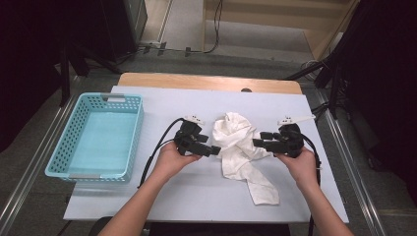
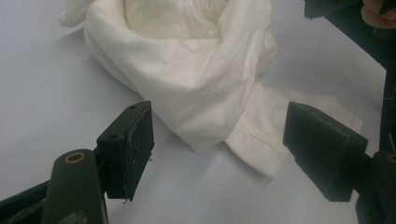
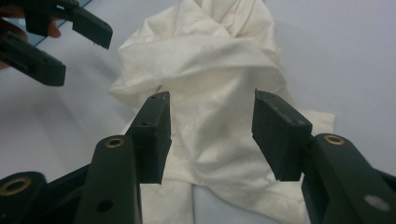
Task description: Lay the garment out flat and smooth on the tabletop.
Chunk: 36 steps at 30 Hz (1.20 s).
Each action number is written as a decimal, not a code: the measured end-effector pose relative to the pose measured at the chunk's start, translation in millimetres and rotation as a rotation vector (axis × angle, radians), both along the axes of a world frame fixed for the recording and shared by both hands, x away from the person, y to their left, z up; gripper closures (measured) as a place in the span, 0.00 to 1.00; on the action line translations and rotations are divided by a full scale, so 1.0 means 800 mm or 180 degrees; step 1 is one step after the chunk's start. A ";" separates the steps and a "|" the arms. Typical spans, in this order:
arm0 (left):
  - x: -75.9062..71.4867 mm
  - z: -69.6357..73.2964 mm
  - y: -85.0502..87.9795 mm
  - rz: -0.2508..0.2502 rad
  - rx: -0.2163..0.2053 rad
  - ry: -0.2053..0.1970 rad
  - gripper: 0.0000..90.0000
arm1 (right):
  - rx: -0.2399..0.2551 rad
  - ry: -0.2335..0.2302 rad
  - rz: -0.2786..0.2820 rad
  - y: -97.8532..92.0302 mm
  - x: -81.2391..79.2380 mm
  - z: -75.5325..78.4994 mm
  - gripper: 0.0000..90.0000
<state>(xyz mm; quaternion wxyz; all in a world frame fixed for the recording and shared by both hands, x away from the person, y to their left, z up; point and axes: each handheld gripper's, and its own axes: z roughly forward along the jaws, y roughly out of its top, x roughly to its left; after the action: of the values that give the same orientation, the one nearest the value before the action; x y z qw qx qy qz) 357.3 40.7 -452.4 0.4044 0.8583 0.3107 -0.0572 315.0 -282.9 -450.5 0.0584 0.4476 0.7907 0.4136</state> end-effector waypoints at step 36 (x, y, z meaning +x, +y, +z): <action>0.038 0.037 -0.085 -0.0347 0.0219 -0.0085 0.28 | -0.0004 0.0127 0.0162 0.011 -0.055 -0.027 0.47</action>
<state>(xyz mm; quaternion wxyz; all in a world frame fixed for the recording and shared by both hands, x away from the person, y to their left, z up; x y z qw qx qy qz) 388.0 -27.4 -423.0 0.3750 0.8880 0.2598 -0.0570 271.3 -274.2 -472.3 0.0324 0.4355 0.8031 0.4055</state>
